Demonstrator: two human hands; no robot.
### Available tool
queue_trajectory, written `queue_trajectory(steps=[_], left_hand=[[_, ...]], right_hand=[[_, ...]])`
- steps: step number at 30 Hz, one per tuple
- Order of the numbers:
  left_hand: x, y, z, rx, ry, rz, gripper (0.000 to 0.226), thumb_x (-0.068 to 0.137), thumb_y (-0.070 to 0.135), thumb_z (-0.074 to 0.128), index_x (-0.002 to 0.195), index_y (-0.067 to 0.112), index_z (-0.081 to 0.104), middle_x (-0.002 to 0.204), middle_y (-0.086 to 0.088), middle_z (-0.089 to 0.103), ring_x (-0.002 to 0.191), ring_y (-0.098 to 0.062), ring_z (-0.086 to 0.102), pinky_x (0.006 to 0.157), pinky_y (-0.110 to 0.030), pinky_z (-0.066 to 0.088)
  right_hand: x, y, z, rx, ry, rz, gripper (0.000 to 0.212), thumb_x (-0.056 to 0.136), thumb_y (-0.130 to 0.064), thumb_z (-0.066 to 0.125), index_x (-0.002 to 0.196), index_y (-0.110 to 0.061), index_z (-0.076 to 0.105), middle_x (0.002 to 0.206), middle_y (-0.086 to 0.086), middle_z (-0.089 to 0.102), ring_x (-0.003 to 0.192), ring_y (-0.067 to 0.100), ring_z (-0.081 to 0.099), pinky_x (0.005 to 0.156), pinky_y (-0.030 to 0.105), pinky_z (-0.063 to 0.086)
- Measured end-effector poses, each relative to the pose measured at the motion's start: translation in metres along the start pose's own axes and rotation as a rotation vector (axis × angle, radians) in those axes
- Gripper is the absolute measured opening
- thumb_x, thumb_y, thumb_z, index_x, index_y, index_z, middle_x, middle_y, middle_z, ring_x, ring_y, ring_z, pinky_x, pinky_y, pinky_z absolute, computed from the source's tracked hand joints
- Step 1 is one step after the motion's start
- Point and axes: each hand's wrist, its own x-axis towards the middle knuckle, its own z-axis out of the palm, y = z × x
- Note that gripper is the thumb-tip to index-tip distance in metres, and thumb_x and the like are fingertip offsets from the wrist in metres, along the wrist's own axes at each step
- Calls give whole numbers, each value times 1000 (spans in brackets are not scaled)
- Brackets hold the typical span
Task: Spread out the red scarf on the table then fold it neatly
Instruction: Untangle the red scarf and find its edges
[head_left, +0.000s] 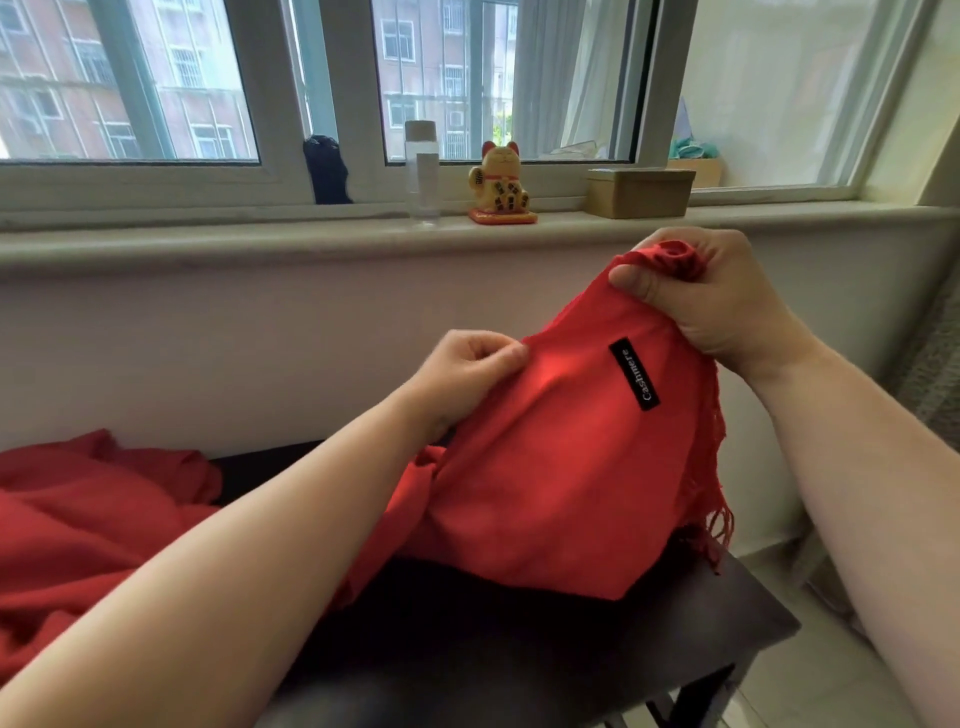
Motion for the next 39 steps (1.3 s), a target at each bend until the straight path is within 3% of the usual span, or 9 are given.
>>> queue_trajectory(steps=[5,8,11,16,20,23,29,34,39], left_hand=[[1,6,-13,-127,218,157,17,89,8,59,76,15,67,55,15,65,53,5,53,54,-9,44],[-8,11,-20,-72,-30,78,13,85,7,63,75,14,65,60,10,65,56,0,55,56,-12,45],[-14,7,-30,76,-294,-73,6,80,7,68,77,12,67,67,2,66,60,-8,56,60,-19,47],[-3,21,-54,162,288,234,20,83,-4,62,80,15,67,54,17,65,51,7,54,56,-9,45],[0,31,-70,688,208,258,22,82,4,60,87,24,68,67,11,61,51,8,50,59,-13,41],[0,48,-80,725,304,277,26,87,9,55,107,19,66,80,6,57,65,-3,51,71,-18,40],[-14,44,-70,460,91,102,19,93,23,55,76,18,62,64,5,54,51,2,44,50,-17,38],[-24,28,-101,587,-236,-208,19,82,20,69,90,4,70,84,-7,71,71,-11,58,73,-34,53],[-16,28,-136,838,255,25,30,90,18,56,61,15,60,55,1,53,48,-5,45,57,-27,38]], right_hand=[[-4,11,-8,-124,-133,132,18,73,-22,73,85,-8,71,72,-2,69,66,1,58,63,20,49],[0,18,-8,-256,94,49,9,83,-18,70,76,-12,67,65,-5,57,55,-5,47,56,12,37],[3,25,-1,-371,122,15,24,82,-26,65,71,-5,61,64,1,51,57,3,40,57,24,35],[8,18,8,-300,181,-58,20,86,-22,64,68,-27,57,60,-14,48,54,-1,42,54,15,32],[17,16,19,-392,-60,-15,15,86,-15,65,74,-21,60,60,-13,49,56,2,43,56,16,34],[25,10,18,-362,192,-38,10,87,-19,61,77,-16,62,63,-2,47,56,3,38,55,15,32],[27,8,27,-369,81,39,31,90,-16,59,64,-31,50,61,-15,46,51,-14,46,53,4,31],[27,14,22,-353,162,36,21,89,-21,59,69,-20,54,60,-6,41,50,-1,37,51,14,29],[21,2,20,-86,71,64,10,86,-16,66,83,-24,62,73,-12,58,60,-8,52,60,9,42]])
